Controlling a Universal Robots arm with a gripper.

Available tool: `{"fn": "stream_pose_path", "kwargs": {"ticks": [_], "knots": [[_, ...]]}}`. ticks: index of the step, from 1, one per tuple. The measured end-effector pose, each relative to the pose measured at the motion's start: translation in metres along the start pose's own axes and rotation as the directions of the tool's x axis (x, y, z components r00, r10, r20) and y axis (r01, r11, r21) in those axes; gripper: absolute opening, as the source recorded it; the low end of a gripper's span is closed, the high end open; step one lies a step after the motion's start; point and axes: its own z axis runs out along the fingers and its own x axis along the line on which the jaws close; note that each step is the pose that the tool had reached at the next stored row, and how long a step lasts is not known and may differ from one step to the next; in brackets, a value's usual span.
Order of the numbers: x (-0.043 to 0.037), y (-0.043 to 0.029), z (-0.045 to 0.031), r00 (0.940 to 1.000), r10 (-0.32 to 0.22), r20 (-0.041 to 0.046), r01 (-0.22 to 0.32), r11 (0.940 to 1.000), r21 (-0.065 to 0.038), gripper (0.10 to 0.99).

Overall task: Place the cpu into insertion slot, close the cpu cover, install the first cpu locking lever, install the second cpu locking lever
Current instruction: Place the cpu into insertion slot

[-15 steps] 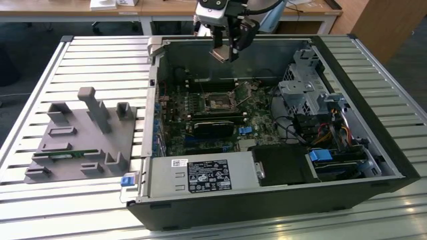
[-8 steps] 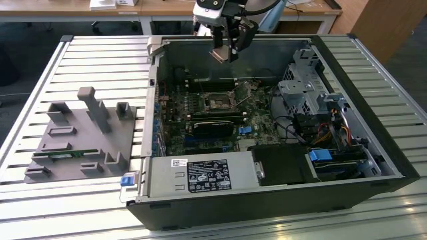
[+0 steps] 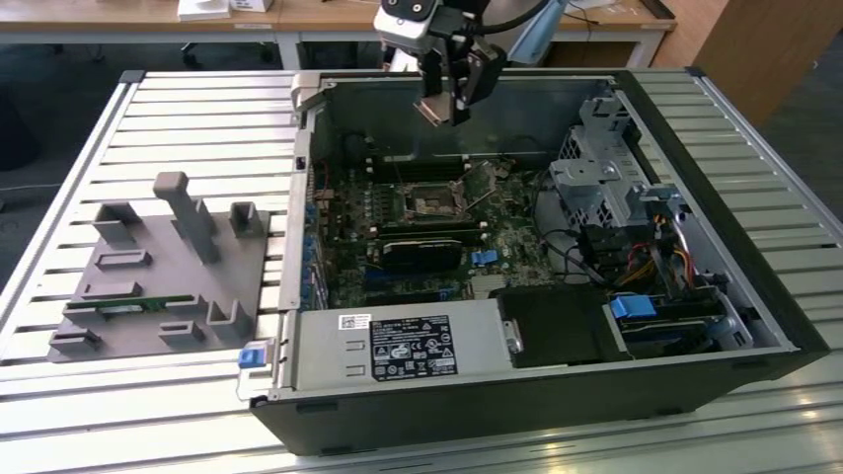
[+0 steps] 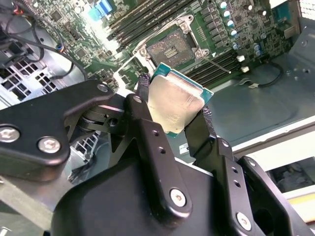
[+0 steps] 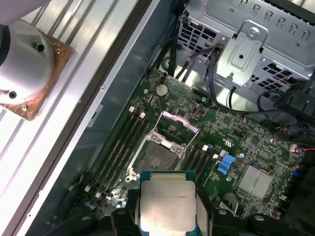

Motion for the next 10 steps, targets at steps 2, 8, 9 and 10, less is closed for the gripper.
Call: {"fn": "stream_pose_path", "kwargs": {"ticks": [2, 8, 9, 10], "knots": [[0.0, -0.0001, 0.0004, 0.9999, 0.016, 0.0013, -0.016, 0.9999, 0.0, 0.541], [0.0, -0.0002, 0.0015, 0.9978, 0.065, 0.0057, -0.065, 0.9979, -0.002, 0.541], [0.0, -0.0002, 0.0016, 0.9973, 0.073, 0.0065, -0.073, 0.9973, -0.002, 0.541], [0.0, -0.0002, 0.0018, 0.9967, 0.081, 0.0071, -0.081, 0.9967, -0.002, 0.541]]}}
